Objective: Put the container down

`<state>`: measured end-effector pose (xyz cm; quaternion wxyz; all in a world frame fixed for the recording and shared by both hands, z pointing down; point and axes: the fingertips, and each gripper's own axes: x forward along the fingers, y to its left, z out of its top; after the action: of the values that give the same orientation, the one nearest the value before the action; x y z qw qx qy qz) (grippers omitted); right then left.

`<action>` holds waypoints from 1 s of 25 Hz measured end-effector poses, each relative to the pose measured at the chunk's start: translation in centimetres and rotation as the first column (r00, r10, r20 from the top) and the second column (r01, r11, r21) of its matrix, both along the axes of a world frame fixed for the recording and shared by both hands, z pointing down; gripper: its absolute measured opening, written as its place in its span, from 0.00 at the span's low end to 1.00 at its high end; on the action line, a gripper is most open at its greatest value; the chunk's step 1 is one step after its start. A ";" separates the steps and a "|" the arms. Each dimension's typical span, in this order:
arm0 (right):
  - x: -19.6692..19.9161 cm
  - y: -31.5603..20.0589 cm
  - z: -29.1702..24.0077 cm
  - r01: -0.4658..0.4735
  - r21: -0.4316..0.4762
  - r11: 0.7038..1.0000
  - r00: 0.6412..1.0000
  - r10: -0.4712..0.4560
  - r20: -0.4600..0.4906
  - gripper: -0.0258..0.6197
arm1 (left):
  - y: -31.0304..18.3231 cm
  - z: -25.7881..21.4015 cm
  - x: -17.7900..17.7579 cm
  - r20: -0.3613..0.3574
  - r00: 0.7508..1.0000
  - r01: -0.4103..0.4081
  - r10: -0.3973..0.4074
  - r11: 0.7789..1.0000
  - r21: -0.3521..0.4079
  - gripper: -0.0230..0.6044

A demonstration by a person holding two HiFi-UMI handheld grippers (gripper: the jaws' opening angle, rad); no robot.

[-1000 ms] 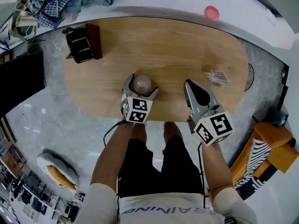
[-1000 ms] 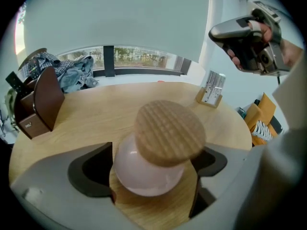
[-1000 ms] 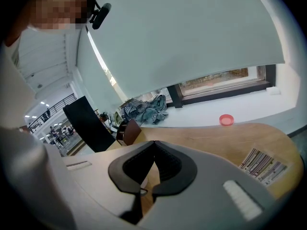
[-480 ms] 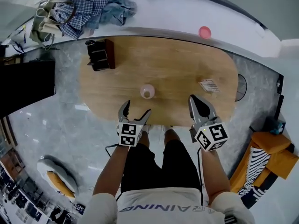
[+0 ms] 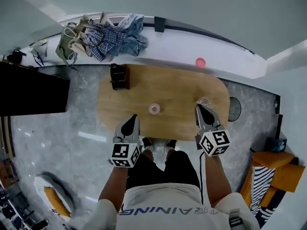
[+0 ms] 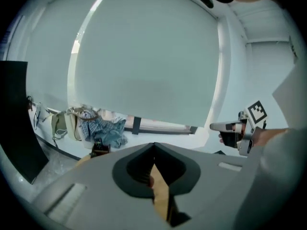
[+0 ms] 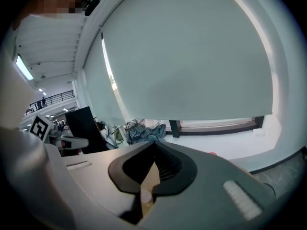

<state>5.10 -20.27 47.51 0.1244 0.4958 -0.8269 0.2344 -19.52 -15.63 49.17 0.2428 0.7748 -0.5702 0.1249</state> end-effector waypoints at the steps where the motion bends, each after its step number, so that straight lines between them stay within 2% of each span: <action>1: 0.1 0.2 -1.7 0.000 0.020 1.000 1.000 0.000 0.004 0.06 | -0.2 -2.3 -0.1 -0.014 1.000 0.001 -0.001 1.000 0.021 0.04; 4: 0.0 0.8 -7.0 0.013 0.087 0.996 1.000 -0.014 0.012 0.06 | -0.8 -8.6 -0.4 -0.061 0.998 0.005 0.000 0.997 0.071 0.04; 7: 0.1 1.0 -12.6 0.024 0.173 0.985 1.000 -0.026 0.011 0.06 | -1.5 -15.3 -0.6 -0.052 0.999 0.001 0.008 0.986 0.168 0.04; 10: 1.2 1.0 -18.1 0.005 0.263 0.965 1.000 -0.008 0.012 0.06 | -1.4 -21.3 0.0 -0.003 1.000 -0.027 0.029 0.958 0.284 0.04; 15: 2.3 2.0 -26.2 -0.024 0.362 0.932 0.999 0.010 0.042 0.06 | 0.0 -29.0 1.8 0.045 0.998 -0.053 0.038 0.914 0.403 0.04; 20: 2.6 3.6 -32.6 -0.030 0.477 0.878 1.000 0.028 0.011 0.06 | 0.8 -34.2 3.2 -0.009 0.998 -0.046 0.058 0.868 0.495 0.04; 25: 2.2 4.2 -33.7 -0.027 0.483 0.875 1.000 0.027 0.005 0.06 | 0.8 -35.1 2.8 -0.025 0.999 -0.028 0.047 0.861 0.508 0.04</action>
<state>7.33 -16.07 13.84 -0.0058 0.5228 -0.8521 0.0220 -16.71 -14.83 14.08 0.0385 0.8245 -0.5632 -0.0386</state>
